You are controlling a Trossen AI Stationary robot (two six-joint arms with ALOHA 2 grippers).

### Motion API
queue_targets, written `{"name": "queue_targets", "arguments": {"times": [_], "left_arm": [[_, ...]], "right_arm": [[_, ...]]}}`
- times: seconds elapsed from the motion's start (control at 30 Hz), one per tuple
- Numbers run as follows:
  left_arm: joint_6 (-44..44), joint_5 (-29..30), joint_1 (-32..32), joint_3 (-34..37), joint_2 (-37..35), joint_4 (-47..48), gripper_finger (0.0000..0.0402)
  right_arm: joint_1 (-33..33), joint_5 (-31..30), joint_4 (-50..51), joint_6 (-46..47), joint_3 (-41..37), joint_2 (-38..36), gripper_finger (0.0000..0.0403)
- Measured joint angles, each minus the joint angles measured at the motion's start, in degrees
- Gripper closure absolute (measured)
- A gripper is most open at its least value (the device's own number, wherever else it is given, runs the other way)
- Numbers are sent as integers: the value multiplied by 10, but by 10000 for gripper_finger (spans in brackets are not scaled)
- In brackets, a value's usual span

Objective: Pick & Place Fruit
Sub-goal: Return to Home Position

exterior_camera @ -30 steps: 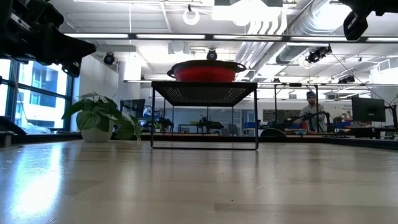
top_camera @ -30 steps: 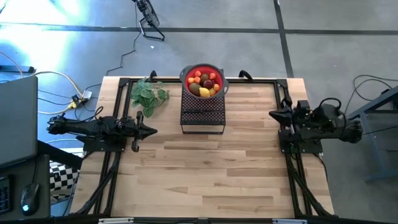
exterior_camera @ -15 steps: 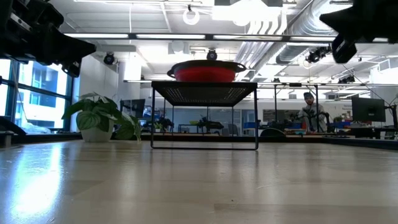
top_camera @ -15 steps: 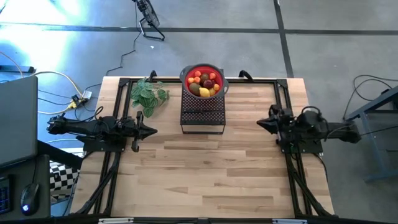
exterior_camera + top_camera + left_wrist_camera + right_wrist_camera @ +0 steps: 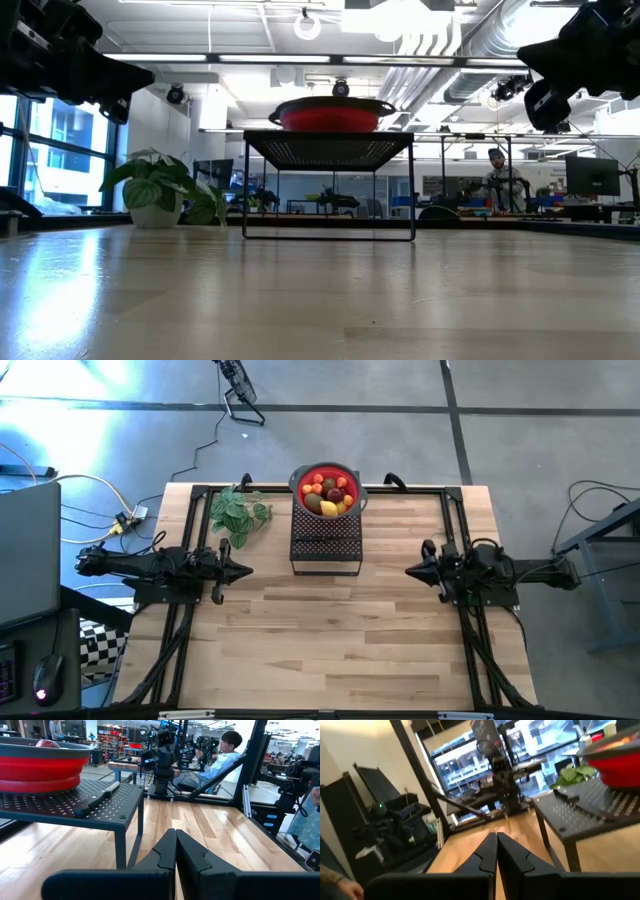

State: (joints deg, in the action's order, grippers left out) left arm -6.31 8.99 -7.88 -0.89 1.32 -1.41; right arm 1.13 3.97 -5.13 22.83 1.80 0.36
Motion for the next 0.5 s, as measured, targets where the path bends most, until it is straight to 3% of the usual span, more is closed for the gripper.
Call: {"name": "queue_targets", "arguments": {"times": [0.2, 0.5], "left_arm": [[0, 0, 0, 0, 0, 0, 402], [0, 0, 0, 0, 0, 0, 402]], "right_arm": [[0, 6, 54, 5, 0, 0, 398], [0, -69, 72, -2, 2, 6, 398]]}}
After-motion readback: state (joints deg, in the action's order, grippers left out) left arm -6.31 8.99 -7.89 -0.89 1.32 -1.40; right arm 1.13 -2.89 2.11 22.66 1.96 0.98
